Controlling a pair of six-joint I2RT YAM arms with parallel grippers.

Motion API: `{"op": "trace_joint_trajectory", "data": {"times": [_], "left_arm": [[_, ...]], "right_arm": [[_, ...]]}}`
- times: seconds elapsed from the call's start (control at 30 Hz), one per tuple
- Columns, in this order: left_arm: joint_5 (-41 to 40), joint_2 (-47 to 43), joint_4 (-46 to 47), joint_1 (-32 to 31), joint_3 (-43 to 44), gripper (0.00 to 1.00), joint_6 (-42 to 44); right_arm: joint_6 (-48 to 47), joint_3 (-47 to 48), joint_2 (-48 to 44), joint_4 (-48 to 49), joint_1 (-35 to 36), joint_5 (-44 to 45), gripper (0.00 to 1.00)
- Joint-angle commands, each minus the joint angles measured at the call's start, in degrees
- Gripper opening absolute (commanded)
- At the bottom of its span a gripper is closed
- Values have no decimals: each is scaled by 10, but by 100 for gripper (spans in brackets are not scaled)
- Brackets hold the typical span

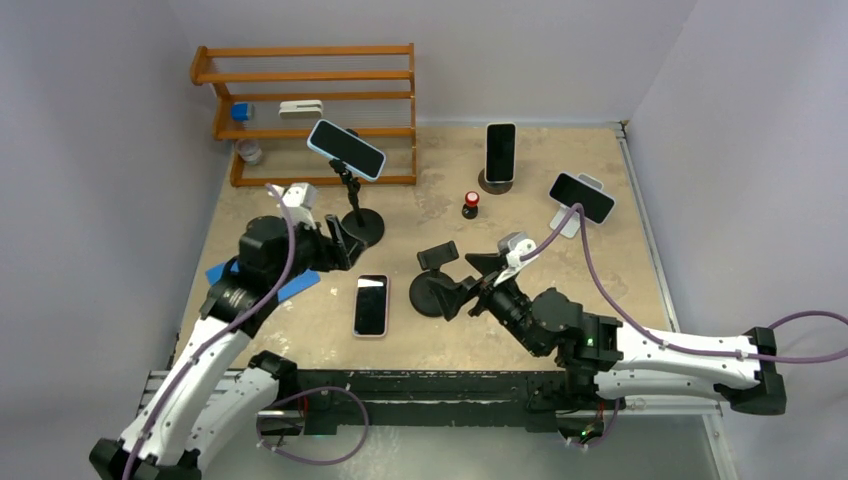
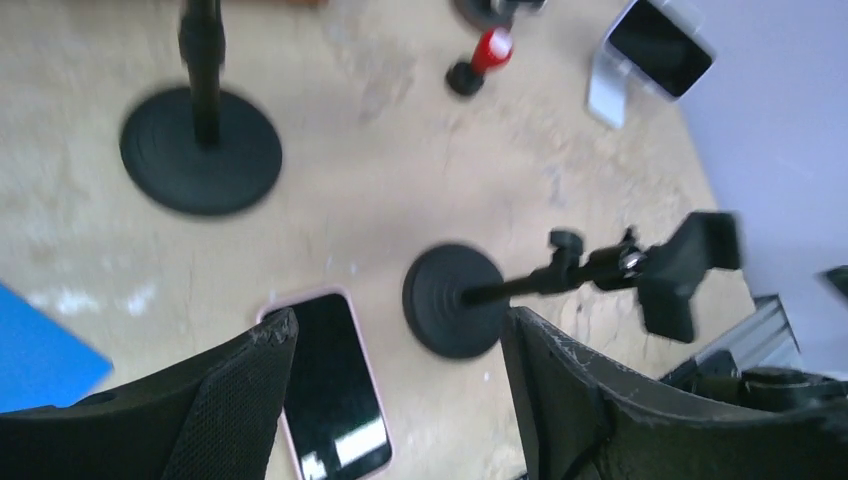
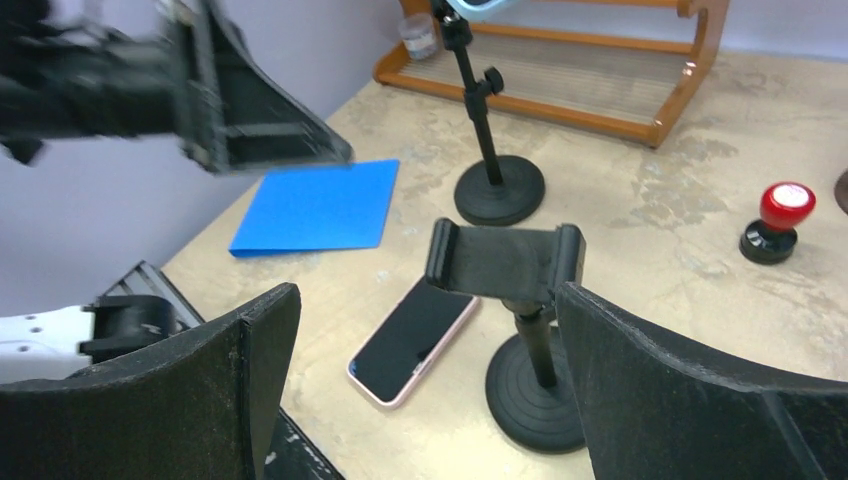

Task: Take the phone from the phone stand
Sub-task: Pick up the phone stand at the center of the board.

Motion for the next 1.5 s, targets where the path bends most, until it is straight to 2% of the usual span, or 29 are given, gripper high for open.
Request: {"op": "trace_joint_trajectory", "data": {"times": [0.0, 0.27, 0.43, 0.53, 0.6, 0.67, 0.8, 0.87, 1.1, 1.33, 1.47], "left_arm": [[-34, -42, 118, 0, 23, 73, 86], [-100, -70, 260, 0, -10, 73, 136], [-90, -127, 299, 0, -57, 70, 126], [-56, -177, 291, -1, -73, 69, 136], [-59, -208, 282, -8, -82, 69, 140], [-74, -225, 281, -24, -88, 69, 149], [-96, -214, 272, -37, -78, 69, 155], [-101, -209, 248, -41, -71, 68, 151], [-119, -221, 250, -54, -75, 68, 153], [-126, -224, 247, -61, -74, 68, 154], [-129, -224, 246, -65, -75, 68, 154]], "right_arm": [[20, -15, 0, 49, 3, 44, 99], [78, -85, -31, 73, 3, 48, 98], [100, -139, 12, 127, 2, 40, 97], [92, -157, 64, 188, 2, 49, 96], [66, -175, 98, 261, 2, 56, 96], [57, -176, 133, 289, 0, 64, 96], [77, -151, 205, 283, -35, 84, 89], [70, -155, 223, 311, -37, 94, 87], [29, -183, 274, 435, -68, 82, 81], [8, -186, 338, 519, -98, 68, 72], [-8, -181, 366, 560, -99, 66, 70]]}}
